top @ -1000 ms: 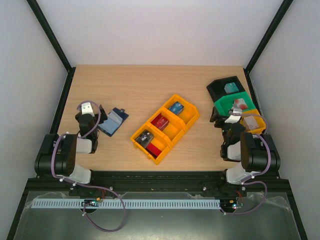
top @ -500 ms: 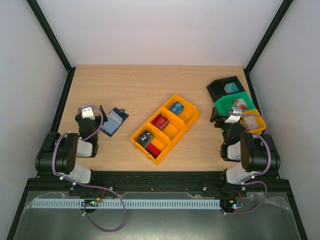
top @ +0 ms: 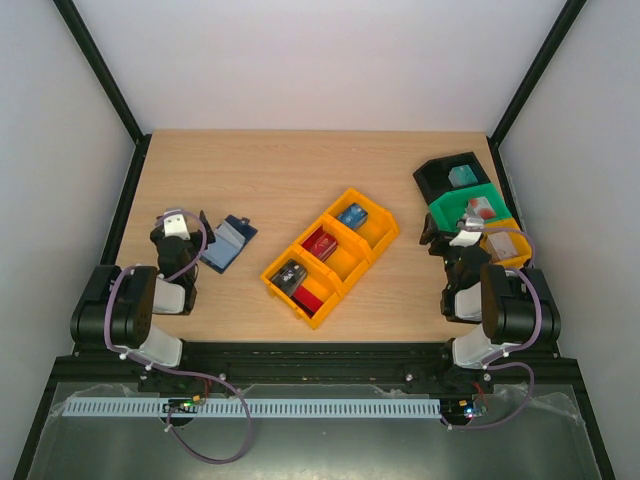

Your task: Take the credit cards out of the card holder

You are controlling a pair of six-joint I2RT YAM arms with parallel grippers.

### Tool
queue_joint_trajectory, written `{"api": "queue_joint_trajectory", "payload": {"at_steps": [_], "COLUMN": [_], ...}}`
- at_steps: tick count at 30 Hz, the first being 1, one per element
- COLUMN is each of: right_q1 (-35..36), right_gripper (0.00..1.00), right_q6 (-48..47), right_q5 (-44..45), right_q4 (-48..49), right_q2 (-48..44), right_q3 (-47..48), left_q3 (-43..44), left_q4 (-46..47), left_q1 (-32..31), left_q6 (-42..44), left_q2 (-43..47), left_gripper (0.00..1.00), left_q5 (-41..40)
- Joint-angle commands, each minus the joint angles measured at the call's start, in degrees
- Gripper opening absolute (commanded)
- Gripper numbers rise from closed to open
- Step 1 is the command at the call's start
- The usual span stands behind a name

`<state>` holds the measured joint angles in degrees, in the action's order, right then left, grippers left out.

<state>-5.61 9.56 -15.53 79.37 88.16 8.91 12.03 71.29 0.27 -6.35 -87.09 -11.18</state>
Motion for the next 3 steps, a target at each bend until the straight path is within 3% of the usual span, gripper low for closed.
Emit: {"api": "queue_joint_trajectory", "payload": {"at_steps": [1, 3], "right_q1": [0.3, 0.4], "right_gripper": [0.99, 0.99], "right_q6": [-1.0, -1.1], "right_q5": [0.8, 0.8], "right_q4": [0.1, 0.1], "right_q2": [0.0, -0.1], "right_q3": [1.3, 1.1], "left_q3": [0.6, 0.8], "left_q4": [2.7, 2.4], "left_q1": [-0.4, -0.7], "left_q6": [0.8, 1.0], "left_q2": [-0.5, -0.5], "left_gripper": [0.99, 0.99], "left_q5": [-0.8, -0.9]}}
